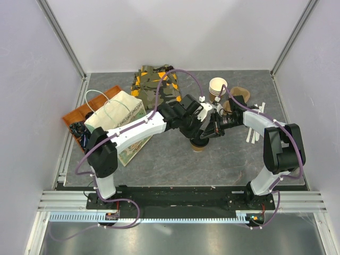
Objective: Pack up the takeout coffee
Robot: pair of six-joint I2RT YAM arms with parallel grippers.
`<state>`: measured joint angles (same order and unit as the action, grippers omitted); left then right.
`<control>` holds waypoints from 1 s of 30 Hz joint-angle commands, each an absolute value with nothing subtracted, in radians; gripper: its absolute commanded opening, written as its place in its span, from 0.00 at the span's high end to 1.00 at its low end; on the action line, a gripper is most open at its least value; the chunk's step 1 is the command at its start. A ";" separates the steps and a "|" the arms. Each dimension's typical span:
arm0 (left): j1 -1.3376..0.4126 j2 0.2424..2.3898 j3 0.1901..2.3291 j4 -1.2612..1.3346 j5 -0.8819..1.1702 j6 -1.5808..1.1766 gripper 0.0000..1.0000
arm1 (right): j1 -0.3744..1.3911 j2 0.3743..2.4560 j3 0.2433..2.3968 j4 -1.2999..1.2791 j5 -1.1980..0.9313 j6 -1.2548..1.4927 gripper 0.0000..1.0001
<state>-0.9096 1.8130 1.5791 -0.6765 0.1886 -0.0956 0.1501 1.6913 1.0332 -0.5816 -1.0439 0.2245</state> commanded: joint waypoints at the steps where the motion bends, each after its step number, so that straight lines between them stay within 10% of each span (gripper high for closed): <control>1: -0.908 1.830 1.603 -0.709 0.104 -0.023 0.97 | 0.163 1.689 1.046 -0.583 -0.934 0.196 0.89; 30: -0.936 1.885 1.557 -0.637 0.095 -0.017 0.98 | 0.170 1.697 1.045 -0.581 -0.922 0.196 0.89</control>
